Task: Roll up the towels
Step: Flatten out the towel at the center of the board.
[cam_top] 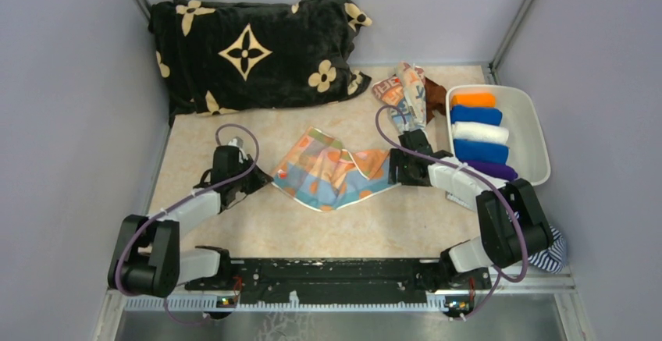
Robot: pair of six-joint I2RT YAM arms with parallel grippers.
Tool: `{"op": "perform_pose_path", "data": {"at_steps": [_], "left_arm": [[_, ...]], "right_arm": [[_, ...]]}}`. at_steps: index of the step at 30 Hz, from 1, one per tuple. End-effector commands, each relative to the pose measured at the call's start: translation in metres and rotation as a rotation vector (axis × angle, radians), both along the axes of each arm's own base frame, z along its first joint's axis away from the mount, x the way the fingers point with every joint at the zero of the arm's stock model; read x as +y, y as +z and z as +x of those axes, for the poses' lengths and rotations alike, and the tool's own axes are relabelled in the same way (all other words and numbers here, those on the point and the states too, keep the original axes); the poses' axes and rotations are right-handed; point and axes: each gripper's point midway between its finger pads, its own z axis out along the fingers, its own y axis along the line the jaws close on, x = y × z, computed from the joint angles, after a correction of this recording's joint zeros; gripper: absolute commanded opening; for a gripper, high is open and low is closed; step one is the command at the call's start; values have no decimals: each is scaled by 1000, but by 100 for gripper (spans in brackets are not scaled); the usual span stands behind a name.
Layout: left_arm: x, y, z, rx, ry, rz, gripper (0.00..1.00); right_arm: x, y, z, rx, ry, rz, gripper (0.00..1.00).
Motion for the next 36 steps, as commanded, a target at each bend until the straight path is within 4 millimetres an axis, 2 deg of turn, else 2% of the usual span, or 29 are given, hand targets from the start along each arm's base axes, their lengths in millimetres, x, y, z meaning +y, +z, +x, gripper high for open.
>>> {"op": "perform_pose_path", "data": {"at_steps": [1, 7, 16, 27, 30, 31, 33, 36], "left_arm": [[6, 18, 3, -69, 27, 2, 0], [18, 31, -2, -116, 94, 23, 0], [20, 33, -5, -129, 110, 21, 0], [21, 33, -5, -134, 123, 13, 0], [23, 36, -5, -147, 139, 15, 0], [25, 39, -4, -154, 148, 19, 0], [30, 48, 0, -176, 172, 35, 0], [39, 75, 11, -250, 213, 65, 0]], "right_arm": [[-2, 28, 25, -91, -30, -5, 69], [-8, 25, 29, -65, -57, -31, 61], [2, 14, 23, 2, -47, 11, 39], [-1, -11, 5, 120, -51, -11, 28], [-2, -16, 1, 142, -58, -19, 15], [-4, -14, 2, 135, -65, -25, 8], [-10, -5, 7, 101, -86, -53, 0], [-25, 29, 27, 17, -122, -105, 0]]}}
